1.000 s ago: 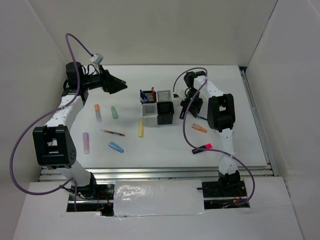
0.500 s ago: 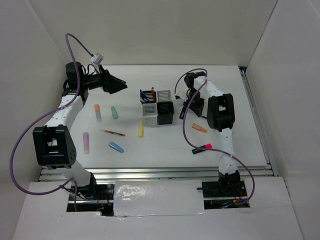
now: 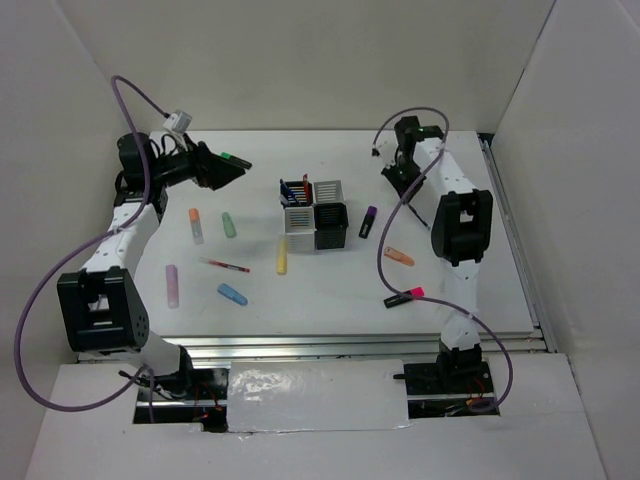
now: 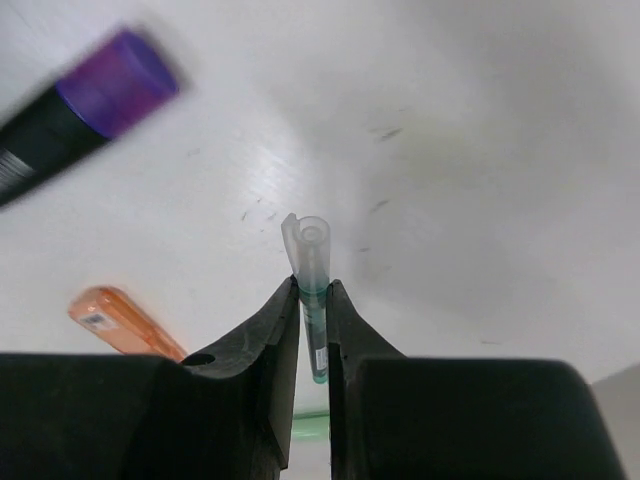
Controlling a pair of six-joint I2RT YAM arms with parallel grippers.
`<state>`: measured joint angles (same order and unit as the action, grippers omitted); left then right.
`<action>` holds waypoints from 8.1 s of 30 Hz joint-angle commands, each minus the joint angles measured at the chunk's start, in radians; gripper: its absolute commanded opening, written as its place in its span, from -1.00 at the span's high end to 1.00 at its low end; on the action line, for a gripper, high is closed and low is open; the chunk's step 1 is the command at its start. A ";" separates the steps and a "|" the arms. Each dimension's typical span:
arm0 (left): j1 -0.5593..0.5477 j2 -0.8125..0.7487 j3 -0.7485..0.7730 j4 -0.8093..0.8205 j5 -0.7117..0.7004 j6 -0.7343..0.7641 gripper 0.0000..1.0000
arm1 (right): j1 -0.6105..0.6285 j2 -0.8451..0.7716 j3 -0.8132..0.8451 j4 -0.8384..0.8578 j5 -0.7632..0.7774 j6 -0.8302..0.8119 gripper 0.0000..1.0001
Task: Sort the stationery into containers
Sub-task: Pick up the pen from the center of the board, then place the pen in the storage box, then pick up the pen from the center of the board, then place the pen in the storage box, then pick up the pen from the center of the board.
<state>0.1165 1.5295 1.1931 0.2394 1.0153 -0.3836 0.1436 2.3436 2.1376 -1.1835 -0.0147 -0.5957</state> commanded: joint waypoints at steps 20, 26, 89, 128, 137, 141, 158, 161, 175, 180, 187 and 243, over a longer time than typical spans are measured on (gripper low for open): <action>0.169 -0.356 -0.234 -0.276 -0.158 0.256 -0.99 | 0.387 -0.474 -0.314 1.315 -0.130 0.723 1.00; 0.195 -0.381 -0.259 -0.324 -0.142 0.313 -0.99 | 0.450 -0.359 -0.249 1.323 -0.094 0.751 1.00; 0.003 -0.166 -0.238 -0.884 -0.983 -0.239 -0.34 | 0.381 -0.678 -0.680 1.110 -0.126 0.567 -0.36; -0.107 0.371 0.023 -0.904 -0.995 -0.390 0.26 | 0.303 -0.645 -0.703 1.093 -0.209 0.567 -0.35; -0.156 0.406 0.056 -0.855 -0.928 -0.436 0.43 | 0.301 -0.649 -0.709 1.090 -0.214 0.563 -0.36; -0.161 0.412 0.071 -0.833 -0.893 -0.457 0.66 | 0.298 -0.652 -0.705 1.082 -0.215 0.557 -0.35; -0.182 0.006 0.065 -0.602 -0.848 -0.282 1.00 | 0.284 -0.736 -0.696 1.018 -0.211 0.594 -0.36; -0.195 -0.066 0.065 -0.466 -0.807 -0.192 1.00 | 0.271 -0.757 -0.696 1.007 -0.214 0.626 -0.36; -0.422 -0.062 -0.050 0.320 -0.825 0.109 1.00 | 0.122 -0.849 -0.797 0.963 -0.263 0.709 -0.38; -0.474 0.027 -0.006 0.351 -0.831 0.156 1.00 | 0.085 -0.888 -0.858 0.975 -0.277 0.706 -0.38; -0.486 0.135 0.002 0.383 -0.839 0.137 0.92 | 0.048 -0.892 -0.887 0.970 -0.297 0.711 -0.39; -0.135 -0.128 0.118 -0.506 -0.885 0.181 -0.82 | 0.171 -0.345 -0.683 0.818 0.096 0.959 -0.34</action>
<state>-0.0319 1.3907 1.2995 -0.2852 0.1253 -0.1799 0.3180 1.9778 1.4017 -0.3561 0.0315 0.3485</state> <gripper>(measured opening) 0.910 0.678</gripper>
